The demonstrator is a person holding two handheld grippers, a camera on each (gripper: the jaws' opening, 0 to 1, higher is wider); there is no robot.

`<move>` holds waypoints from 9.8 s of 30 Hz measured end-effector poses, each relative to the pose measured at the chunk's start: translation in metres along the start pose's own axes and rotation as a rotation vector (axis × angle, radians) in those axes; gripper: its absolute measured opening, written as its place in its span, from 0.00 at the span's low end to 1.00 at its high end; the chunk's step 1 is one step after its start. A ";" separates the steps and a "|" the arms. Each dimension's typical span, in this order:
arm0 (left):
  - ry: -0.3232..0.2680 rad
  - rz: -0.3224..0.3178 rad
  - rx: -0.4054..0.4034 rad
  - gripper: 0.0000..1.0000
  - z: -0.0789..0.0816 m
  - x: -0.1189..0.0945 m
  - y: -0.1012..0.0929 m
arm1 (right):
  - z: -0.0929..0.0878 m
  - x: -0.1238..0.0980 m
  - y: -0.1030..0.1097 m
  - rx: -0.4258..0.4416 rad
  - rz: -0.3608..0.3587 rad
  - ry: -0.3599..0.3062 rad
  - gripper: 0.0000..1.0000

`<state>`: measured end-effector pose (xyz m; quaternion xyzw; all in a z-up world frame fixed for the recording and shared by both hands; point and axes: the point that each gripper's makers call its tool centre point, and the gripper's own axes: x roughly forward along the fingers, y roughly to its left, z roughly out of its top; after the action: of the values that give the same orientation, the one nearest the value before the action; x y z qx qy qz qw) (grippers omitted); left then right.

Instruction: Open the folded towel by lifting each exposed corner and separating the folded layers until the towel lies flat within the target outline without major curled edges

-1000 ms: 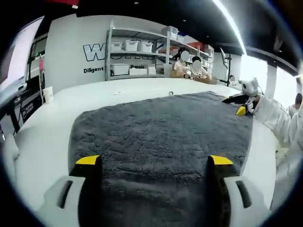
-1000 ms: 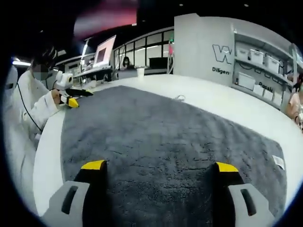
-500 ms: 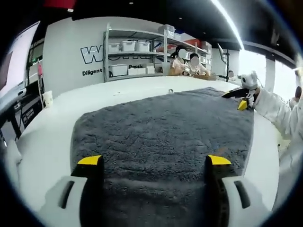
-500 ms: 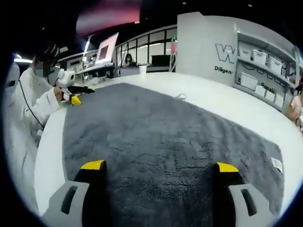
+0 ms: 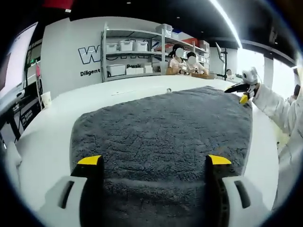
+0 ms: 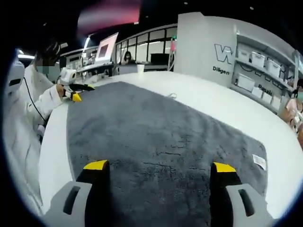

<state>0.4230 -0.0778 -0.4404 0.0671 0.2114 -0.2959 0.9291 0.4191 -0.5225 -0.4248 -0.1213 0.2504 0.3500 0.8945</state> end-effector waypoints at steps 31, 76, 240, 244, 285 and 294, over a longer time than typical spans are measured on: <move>0.024 -0.002 0.004 0.88 -0.001 -0.001 0.000 | -0.039 -0.020 -0.015 0.006 0.072 0.024 0.77; 0.036 -0.012 0.013 0.88 -0.002 -0.002 -0.001 | -0.008 -0.003 -0.158 0.352 -0.440 -0.144 0.44; 0.026 0.109 -0.064 0.94 -0.022 -0.043 -0.020 | -0.071 -0.068 -0.020 0.173 -0.187 -0.024 0.93; 0.023 0.106 -0.061 0.94 -0.023 -0.043 -0.020 | -0.072 -0.069 -0.020 0.174 -0.194 -0.034 0.93; 0.060 0.061 -0.035 0.95 -0.014 -0.041 -0.028 | -0.037 -0.078 -0.007 0.189 -0.222 -0.083 0.79; 0.016 0.032 -0.044 0.95 0.004 -0.032 -0.038 | 0.011 -0.038 0.016 0.124 -0.144 -0.139 0.72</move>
<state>0.3790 -0.0926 -0.4232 0.0525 0.2242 -0.2759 0.9332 0.3883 -0.5279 -0.3965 -0.0588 0.1994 0.2762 0.9383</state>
